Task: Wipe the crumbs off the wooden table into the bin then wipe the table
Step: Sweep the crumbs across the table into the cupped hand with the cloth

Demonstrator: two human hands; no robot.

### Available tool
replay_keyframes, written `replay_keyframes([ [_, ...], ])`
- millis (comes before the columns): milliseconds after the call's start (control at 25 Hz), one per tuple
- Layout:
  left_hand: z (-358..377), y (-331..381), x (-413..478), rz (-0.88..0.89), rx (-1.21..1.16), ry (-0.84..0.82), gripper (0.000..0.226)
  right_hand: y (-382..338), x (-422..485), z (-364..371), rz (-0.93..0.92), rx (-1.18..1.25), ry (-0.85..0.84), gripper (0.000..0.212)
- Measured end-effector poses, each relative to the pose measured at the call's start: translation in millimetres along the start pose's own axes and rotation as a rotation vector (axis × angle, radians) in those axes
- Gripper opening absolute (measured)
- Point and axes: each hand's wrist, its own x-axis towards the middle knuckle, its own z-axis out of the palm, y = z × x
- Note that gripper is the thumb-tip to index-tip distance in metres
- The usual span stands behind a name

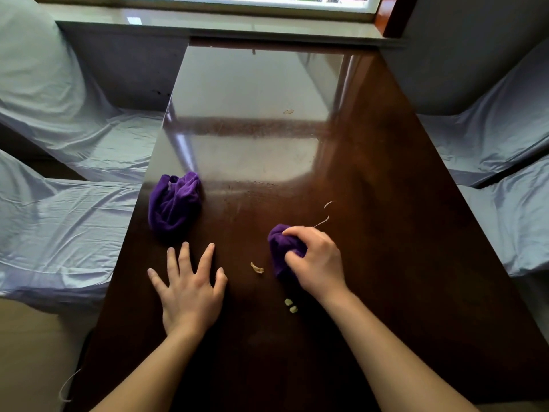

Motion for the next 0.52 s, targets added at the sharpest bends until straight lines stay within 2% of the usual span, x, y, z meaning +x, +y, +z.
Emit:
replay_keyframes([
  [160,-0.9,0.2,-0.5,0.000,-0.008,-0.020,0.058,2.5,9.8,10.8,0.010,-0.147,-0.146,0.039],
  [320,-3.1,-1.1,-0.6,0.007,-0.058,-0.024,0.053,-24.3,-0.3,27.0,-0.199,-0.086,-0.317,0.037],
  [400,-4.7,-4.1,-0.5,0.031,-0.172,0.023,0.047,-27.0,-5.5,14.1,-0.213,-0.002,-0.281,0.038],
  [520,-8.8,-9.4,-3.0,0.047,-0.455,0.075,0.046,-7.9,-19.2,-31.9,0.000,0.153,-0.114,0.042],
])
